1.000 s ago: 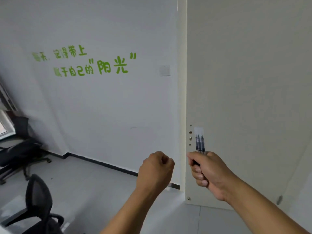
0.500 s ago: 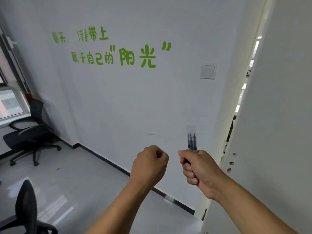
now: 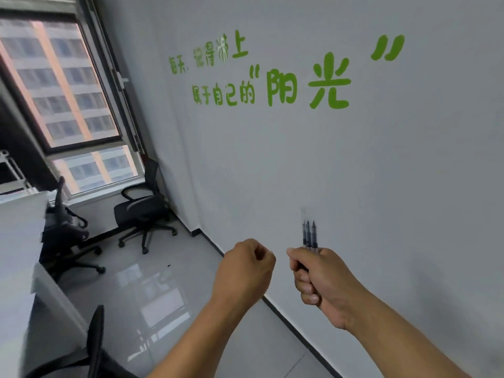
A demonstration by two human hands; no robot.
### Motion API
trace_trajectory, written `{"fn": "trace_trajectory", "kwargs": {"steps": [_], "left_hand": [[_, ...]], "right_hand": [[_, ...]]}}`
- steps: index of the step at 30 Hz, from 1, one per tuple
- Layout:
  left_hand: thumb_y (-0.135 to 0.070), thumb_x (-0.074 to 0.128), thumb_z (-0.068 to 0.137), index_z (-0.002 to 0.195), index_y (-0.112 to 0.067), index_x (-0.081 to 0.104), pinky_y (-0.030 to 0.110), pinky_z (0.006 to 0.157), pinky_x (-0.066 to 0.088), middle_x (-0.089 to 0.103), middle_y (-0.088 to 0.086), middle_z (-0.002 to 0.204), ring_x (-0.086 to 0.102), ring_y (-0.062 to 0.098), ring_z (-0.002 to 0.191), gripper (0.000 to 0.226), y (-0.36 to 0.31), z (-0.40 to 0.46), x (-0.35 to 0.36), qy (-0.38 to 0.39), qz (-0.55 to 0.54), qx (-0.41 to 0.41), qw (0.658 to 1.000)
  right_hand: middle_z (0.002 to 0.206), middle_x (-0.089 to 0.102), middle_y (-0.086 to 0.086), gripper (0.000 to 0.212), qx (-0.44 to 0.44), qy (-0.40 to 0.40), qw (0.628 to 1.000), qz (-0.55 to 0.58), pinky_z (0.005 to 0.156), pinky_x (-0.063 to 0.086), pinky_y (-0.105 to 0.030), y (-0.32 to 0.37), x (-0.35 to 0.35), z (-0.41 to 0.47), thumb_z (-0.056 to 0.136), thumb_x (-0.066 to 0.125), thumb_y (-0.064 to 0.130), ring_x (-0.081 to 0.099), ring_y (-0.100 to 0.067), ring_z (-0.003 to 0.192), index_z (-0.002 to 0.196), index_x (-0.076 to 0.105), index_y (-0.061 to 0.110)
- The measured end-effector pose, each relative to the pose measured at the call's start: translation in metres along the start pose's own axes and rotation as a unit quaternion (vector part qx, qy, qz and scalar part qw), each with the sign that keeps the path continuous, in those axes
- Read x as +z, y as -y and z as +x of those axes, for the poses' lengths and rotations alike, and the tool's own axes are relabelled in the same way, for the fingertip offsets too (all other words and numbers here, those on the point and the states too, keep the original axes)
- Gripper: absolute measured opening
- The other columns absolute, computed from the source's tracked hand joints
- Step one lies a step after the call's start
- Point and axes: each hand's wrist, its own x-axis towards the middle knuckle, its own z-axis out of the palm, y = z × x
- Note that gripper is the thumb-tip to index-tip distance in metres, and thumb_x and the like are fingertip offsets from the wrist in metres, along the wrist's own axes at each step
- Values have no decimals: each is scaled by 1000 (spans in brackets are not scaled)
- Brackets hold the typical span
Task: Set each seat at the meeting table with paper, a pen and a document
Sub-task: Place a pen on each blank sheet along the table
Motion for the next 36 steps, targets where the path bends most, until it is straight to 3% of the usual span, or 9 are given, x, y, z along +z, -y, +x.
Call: {"fn": "trace_trajectory", "kwargs": {"steps": [5,11,14,22,27,31,34,36], "left_hand": [[-31,58,99,86,-20,66,30,58,50,70,-6,73,58,13,62,19,9,79,-6,-55,15,-71,996],[-34,60,99,84,-21,66,39,69,61,73,-5,79,70,17,74,21,55,158,-43,-138,26,-139,980],[-34,59,99,82,-21,63,31,58,50,68,-5,75,60,14,65,22,89,201,-61,-166,20,-164,972],[-31,59,102,80,-24,60,25,56,42,65,-8,71,55,9,60,23,184,327,-119,-184,15,-209,960],[-31,59,100,88,-15,68,42,63,59,75,2,81,59,13,63,23,214,404,-180,-219,28,-220,950],[-30,59,99,80,-13,61,33,55,47,71,3,73,50,13,56,25,236,447,-216,-244,42,-230,941],[-34,60,100,81,-21,64,34,59,54,70,-2,73,64,17,63,23,258,482,-238,-263,47,-247,932],[-36,60,100,83,-20,65,33,58,53,69,-2,72,61,16,61,23,277,509,-249,-280,44,-265,922]], "right_hand": [[63,34,-6,23,21,88,996,-2,58,14,-37,25,19,112,95,62,14,25,-18,55,76,50,12],[62,33,-6,27,41,206,977,-29,51,19,-32,38,85,218,96,62,16,27,-17,52,74,49,12],[63,32,-7,24,51,242,968,-47,50,20,-30,37,127,276,95,62,15,26,-18,53,76,49,12],[62,33,-5,16,77,273,955,-87,50,20,-29,45,247,415,95,62,14,26,-17,55,82,52,12],[63,34,-5,29,73,300,947,-83,51,21,-28,74,322,486,98,64,20,27,-17,55,71,55,14],[62,35,-6,33,73,332,936,-87,51,22,-30,90,369,527,100,64,22,29,-16,53,68,56,15],[63,34,-6,28,70,358,927,-89,51,20,-31,99,406,566,98,64,21,28,-17,54,73,55,14],[63,33,-6,26,74,378,918,-100,51,19,-31,98,431,598,97,65,20,27,-17,54,74,55,14]]}}
